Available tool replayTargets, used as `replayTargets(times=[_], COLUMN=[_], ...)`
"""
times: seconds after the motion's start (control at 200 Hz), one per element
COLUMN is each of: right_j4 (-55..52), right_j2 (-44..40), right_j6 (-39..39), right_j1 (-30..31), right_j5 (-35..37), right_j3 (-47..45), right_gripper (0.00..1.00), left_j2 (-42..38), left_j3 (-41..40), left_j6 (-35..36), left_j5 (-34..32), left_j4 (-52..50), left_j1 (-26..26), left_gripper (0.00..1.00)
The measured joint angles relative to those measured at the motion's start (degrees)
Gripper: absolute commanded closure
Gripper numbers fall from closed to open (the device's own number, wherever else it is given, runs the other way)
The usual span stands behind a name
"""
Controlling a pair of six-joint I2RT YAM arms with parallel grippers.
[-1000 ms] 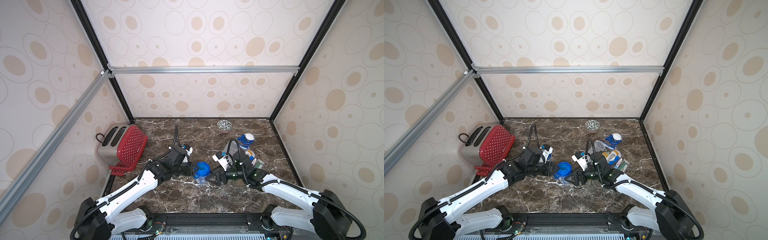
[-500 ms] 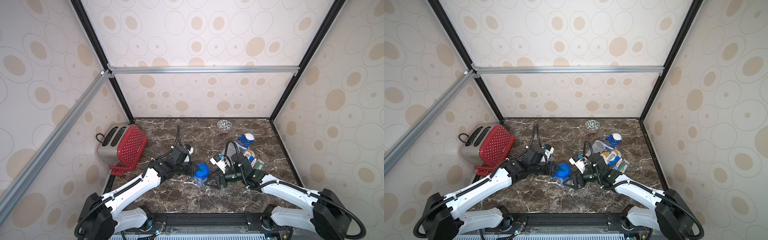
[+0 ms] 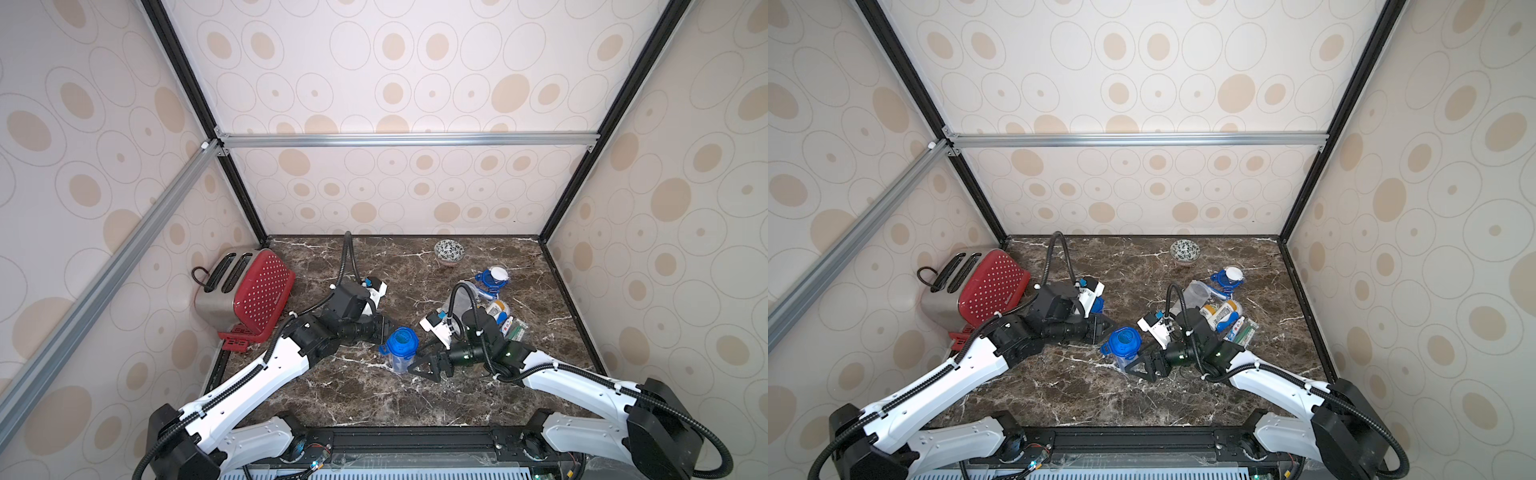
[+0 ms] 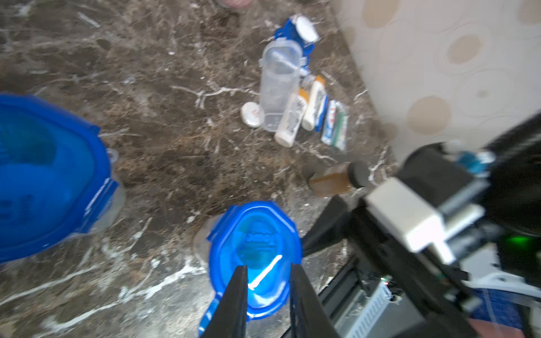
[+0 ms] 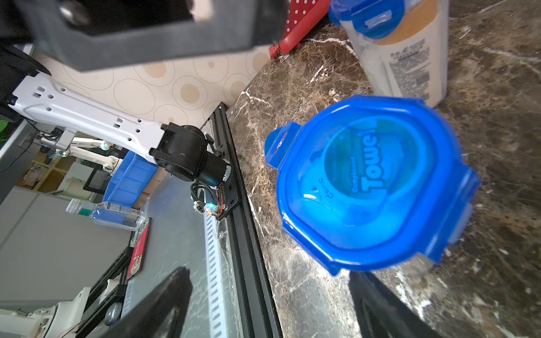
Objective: Take out toiletry kits
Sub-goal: Adjust the container at the center of the board, then unfasten the latch on the container.
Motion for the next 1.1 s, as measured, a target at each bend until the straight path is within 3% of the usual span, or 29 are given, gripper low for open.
replayTargets(times=[0.175,0.376,1.097], right_j4=[0.09,0.72,5.86], right_j2=[-0.57,-1.25,1.84], right_j6=[-0.2,-0.24,2.01], right_j1=[0.0,0.0,0.13], right_j5=[0.52,0.92,-1.29], right_j3=[-0.63,-1.84,-2.8], right_gripper=[0.11,0.11,0.12], left_j2=[1.07,7.85,10.73], left_j3=[-3.13,-8.57,-15.91], left_j6=[-3.89,-7.85,-11.58], left_j5=[7.08,11.28,13.46], left_j4=[9.46,17.59,32.83], left_j1=[0.0,0.0,0.0], left_gripper=[0.88,0.93,1.0])
